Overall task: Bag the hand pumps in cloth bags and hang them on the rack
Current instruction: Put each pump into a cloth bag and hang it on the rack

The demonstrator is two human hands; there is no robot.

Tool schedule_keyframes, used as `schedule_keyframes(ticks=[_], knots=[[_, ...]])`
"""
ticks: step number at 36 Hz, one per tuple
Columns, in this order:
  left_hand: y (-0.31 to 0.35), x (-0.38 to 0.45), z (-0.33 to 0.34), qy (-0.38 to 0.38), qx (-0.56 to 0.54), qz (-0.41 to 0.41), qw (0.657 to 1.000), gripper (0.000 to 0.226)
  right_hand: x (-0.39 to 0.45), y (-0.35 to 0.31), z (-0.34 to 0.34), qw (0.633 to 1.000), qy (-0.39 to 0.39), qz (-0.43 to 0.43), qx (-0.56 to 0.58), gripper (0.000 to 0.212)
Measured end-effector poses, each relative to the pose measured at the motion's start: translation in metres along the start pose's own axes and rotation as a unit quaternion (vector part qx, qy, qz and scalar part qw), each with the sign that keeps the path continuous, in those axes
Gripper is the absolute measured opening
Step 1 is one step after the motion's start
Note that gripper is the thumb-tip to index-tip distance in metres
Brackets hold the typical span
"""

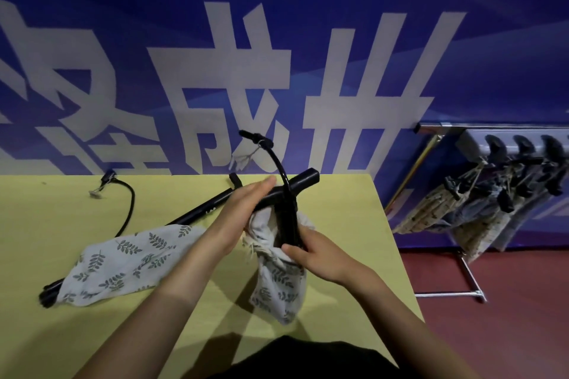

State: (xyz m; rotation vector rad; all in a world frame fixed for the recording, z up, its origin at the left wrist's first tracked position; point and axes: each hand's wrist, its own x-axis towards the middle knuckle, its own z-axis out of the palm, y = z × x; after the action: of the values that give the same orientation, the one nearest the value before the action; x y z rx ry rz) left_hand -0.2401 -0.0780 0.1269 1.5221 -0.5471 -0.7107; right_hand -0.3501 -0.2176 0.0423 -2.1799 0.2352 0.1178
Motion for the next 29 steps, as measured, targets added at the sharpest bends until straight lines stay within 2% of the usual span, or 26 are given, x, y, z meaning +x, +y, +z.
schedule_keyframes(ticks=[4, 8, 10, 12, 14, 15, 16, 17, 19, 21, 23, 26, 27, 29], knots=[[-0.007, 0.001, -0.003, -0.031, 0.064, -0.008, 0.997, 0.039, -0.002, 0.004, 0.0, 0.999, -0.01, -0.029, 0.024, 0.033], [-0.011, 0.002, -0.005, -0.052, 0.078, -0.01, 0.996, 0.013, -0.008, 0.016, 0.002, 0.999, 0.01, -0.042, 0.019, 0.038], [-0.014, 0.003, -0.009, -0.056, 0.067, -0.007, 0.996, 0.014, -0.014, 0.021, -0.001, 0.992, 0.076, -0.054, 0.084, 0.035], [-0.016, 0.003, -0.014, -0.067, 0.064, -0.007, 0.996, 0.025, -0.017, 0.024, -0.006, 0.955, 0.183, -0.065, 0.223, 0.027], [-0.017, 0.003, -0.019, -0.081, 0.059, -0.015, 0.995, 0.036, -0.011, 0.03, -0.011, 0.92, 0.261, -0.018, 0.292, 0.022], [-0.018, 0.004, -0.021, -0.086, 0.055, -0.019, 0.995, 0.038, -0.006, 0.035, -0.014, 0.923, 0.258, 0.025, 0.283, 0.021], [-0.018, 0.005, -0.022, -0.091, 0.05, -0.023, 0.994, 0.038, -0.002, 0.039, -0.016, 0.939, 0.213, 0.067, 0.263, 0.02], [-0.019, 0.006, -0.022, -0.097, 0.046, -0.026, 0.994, 0.038, 0.002, 0.042, -0.015, 0.956, 0.137, 0.097, 0.242, 0.022], [-0.017, 0.007, -0.022, -0.103, 0.052, -0.03, 0.993, 0.036, 0.006, 0.044, -0.013, 0.967, -0.01, 0.119, 0.225, 0.03], [-0.018, 0.01, -0.026, -0.106, 0.064, -0.039, 0.992, 0.037, 0.006, 0.041, -0.008, 0.958, -0.089, 0.11, 0.249, 0.026], [-0.02, 0.011, -0.032, -0.102, 0.07, -0.054, 0.991, 0.047, 0.005, 0.038, -0.005, 0.945, -0.093, 0.101, 0.296, 0.023], [-0.029, 0.013, -0.043, -0.073, 0.072, -0.07, 0.992, 0.079, 0.004, 0.035, -0.005, 0.927, -0.091, 0.085, 0.354, 0.023], [-0.03, 0.014, -0.044, -0.067, 0.068, -0.065, 0.993, 0.08, 0.004, 0.034, -0.005, 0.922, -0.091, 0.084, 0.367, 0.021], [-0.028, 0.014, -0.042, -0.06, 0.06, -0.047, 0.995, 0.062, 0.002, 0.033, -0.004, 0.916, -0.082, 0.09, 0.383, 0.022]])
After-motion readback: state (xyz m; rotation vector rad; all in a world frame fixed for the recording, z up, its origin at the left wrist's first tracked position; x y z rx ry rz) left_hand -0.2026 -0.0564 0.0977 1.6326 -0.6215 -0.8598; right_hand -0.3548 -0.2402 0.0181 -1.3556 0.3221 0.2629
